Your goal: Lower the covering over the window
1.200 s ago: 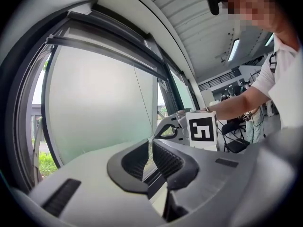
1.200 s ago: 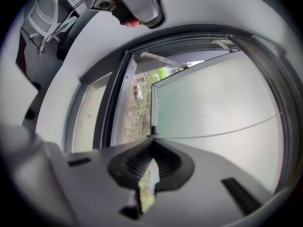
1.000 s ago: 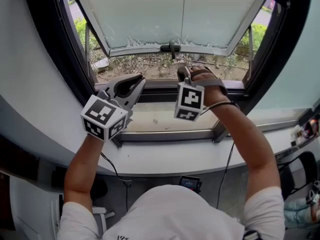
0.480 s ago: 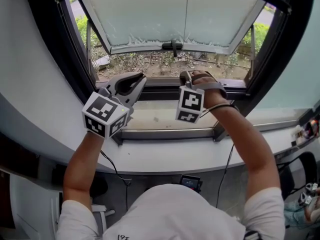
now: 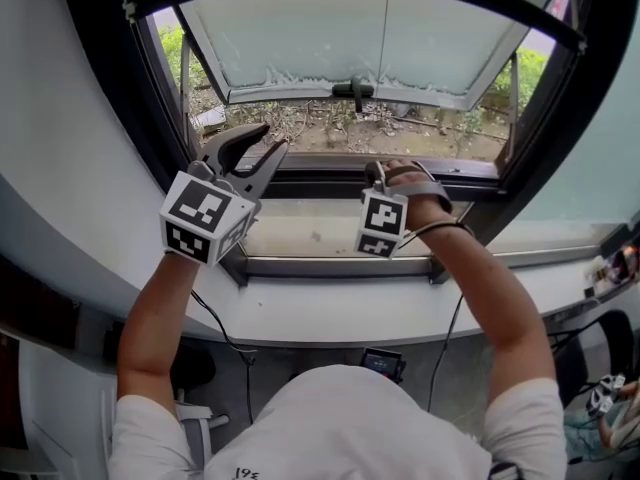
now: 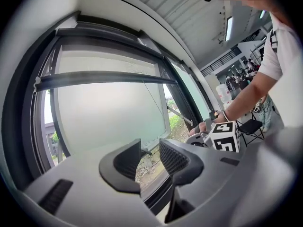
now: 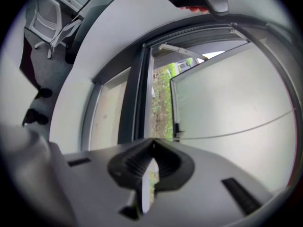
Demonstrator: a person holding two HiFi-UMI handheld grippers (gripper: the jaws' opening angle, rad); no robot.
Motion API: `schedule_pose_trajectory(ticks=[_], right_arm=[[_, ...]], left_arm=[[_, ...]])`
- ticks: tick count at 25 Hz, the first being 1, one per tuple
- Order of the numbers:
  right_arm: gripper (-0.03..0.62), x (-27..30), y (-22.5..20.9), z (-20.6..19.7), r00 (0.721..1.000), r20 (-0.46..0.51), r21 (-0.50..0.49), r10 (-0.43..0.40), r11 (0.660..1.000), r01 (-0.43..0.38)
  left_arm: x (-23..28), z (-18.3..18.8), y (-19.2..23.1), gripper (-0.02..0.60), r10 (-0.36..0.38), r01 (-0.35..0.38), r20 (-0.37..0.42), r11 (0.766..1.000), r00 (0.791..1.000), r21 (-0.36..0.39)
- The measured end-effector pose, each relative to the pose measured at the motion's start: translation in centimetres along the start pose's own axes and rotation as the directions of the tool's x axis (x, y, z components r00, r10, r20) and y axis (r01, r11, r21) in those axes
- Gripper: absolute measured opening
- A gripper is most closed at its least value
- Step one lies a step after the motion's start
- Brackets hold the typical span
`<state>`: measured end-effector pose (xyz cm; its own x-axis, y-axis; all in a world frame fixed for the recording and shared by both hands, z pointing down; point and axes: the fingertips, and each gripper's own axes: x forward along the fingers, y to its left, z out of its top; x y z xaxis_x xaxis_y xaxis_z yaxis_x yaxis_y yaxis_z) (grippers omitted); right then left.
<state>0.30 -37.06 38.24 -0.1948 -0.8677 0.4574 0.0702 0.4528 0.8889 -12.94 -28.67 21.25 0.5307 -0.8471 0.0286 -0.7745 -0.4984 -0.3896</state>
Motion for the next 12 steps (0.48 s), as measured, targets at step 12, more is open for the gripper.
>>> schedule_pose_trajectory(ticks=[12], right_arm=[[0.023,0.9,1.7,-0.1,1.000,-0.030,-0.045,0.003,0.999,-0.004]], left_arm=[[0.1,3.2,4.0,0.138,0.046,-0.036,-0.035,0.966,0.998,0.257]])
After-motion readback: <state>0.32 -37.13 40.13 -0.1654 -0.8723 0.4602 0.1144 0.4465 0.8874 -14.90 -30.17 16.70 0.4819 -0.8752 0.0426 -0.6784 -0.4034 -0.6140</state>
